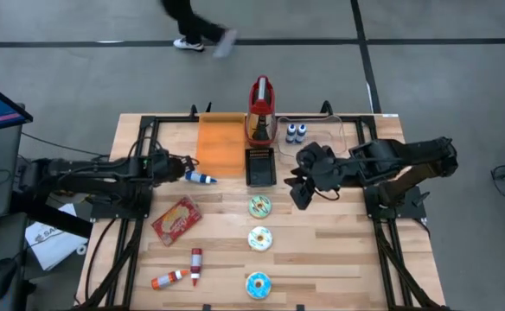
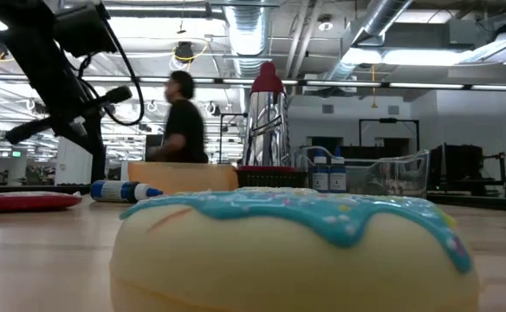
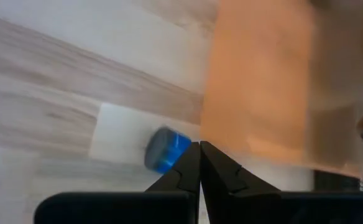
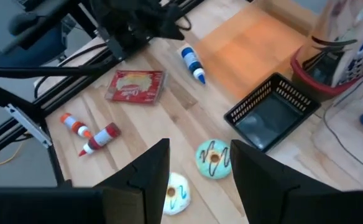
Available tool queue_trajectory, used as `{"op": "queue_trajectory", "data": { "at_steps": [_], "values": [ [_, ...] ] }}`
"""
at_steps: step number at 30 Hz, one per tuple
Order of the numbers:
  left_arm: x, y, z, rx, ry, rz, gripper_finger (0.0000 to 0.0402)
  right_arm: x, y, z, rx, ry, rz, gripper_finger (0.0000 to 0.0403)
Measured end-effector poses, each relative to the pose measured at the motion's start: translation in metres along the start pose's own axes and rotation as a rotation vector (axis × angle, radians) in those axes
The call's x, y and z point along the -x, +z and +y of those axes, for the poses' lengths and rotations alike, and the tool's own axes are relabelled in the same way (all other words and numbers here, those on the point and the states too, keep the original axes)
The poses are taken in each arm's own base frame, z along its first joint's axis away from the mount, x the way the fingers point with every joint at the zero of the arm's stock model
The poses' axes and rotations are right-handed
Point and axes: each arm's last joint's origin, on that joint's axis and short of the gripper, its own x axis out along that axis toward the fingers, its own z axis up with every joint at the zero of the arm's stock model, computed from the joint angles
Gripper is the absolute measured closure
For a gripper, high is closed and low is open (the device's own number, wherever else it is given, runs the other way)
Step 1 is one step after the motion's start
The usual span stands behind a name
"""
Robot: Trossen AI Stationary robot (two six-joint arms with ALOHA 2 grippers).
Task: Pick & Place Food Item
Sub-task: Put the blue food coloring bottle into the transparent bin
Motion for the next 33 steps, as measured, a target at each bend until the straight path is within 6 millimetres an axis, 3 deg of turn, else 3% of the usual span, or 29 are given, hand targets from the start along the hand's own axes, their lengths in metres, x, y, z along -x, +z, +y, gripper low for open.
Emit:
{"op": "queue_trajectory", "data": {
  "at_steps": [11,22,33],
  "values": [
    [-0.022,0.008,0.011,0.02,0.039,0.021,0.0401,0.006,-0.008,0.009,-0.003,0.037,0.002,0.0242],
    [-0.048,-0.006,0.007,-0.047,0.034,0.152,0.0401,0.01,-0.005,0.009,-0.022,0.065,-0.022,0.0242],
    [-0.024,-0.051,-0.005,-0.173,-0.161,0.324,0.0401,0.017,-0.012,0.016,-0.076,0.07,-0.06,0.0242]
  ]
}}
